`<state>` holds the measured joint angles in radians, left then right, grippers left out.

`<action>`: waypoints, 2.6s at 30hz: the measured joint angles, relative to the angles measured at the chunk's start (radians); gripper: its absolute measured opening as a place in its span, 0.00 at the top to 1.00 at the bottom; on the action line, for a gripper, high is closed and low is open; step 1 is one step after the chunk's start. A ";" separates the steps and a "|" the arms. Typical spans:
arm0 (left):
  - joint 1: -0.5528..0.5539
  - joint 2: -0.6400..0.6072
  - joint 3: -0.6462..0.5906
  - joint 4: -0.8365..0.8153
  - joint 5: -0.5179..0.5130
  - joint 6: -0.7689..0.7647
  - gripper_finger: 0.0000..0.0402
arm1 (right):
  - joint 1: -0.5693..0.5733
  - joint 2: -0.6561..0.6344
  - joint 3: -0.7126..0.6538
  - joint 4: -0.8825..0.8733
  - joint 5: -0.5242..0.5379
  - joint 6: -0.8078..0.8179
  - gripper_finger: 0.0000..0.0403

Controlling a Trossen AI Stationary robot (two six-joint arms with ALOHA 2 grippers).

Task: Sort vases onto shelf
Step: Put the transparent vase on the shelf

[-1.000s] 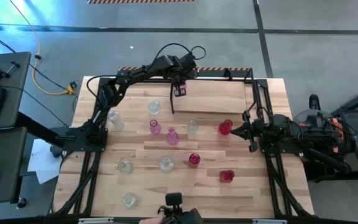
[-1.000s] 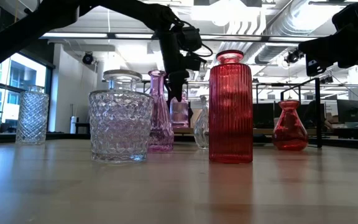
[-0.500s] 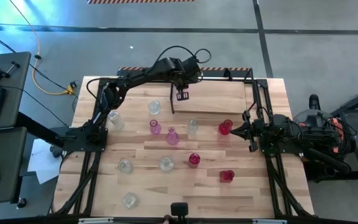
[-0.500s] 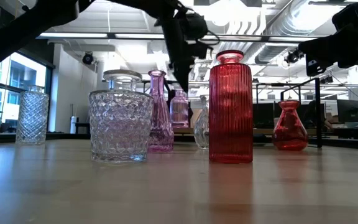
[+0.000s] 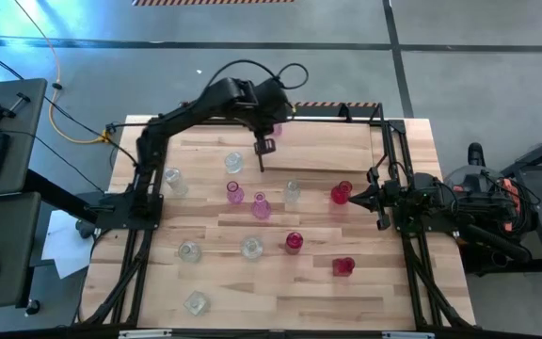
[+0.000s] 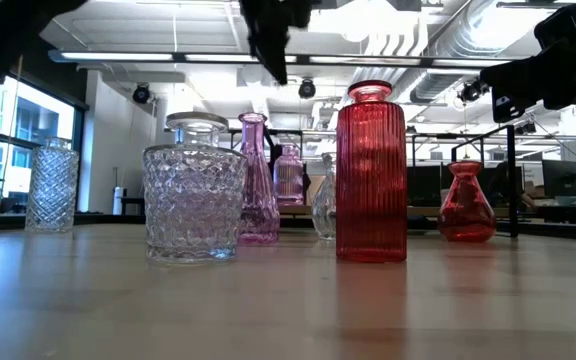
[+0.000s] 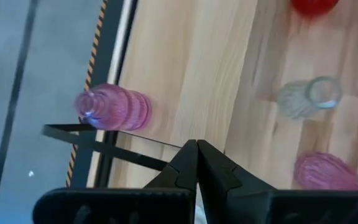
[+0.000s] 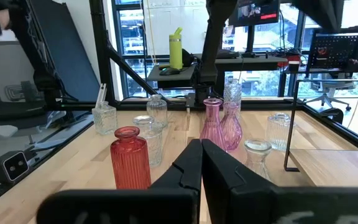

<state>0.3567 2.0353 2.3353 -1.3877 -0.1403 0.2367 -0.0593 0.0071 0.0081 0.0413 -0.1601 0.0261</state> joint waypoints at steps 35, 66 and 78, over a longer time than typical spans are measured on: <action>0.183 -0.231 -0.001 0.243 -0.016 0.003 1.00 | 0.000 0.000 0.000 0.000 0.000 0.000 1.00; 0.128 -0.882 -0.870 0.749 0.005 -0.012 1.00 | 0.000 0.000 0.000 0.000 0.000 0.000 1.00; 0.205 -1.073 -1.287 0.750 -0.053 -0.047 1.00 | 0.000 0.000 0.000 0.000 0.000 0.000 1.00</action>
<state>0.5616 0.9626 1.0483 -0.6374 -0.1932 0.1900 -0.0593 0.0071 0.0078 0.0412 -0.1600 0.0261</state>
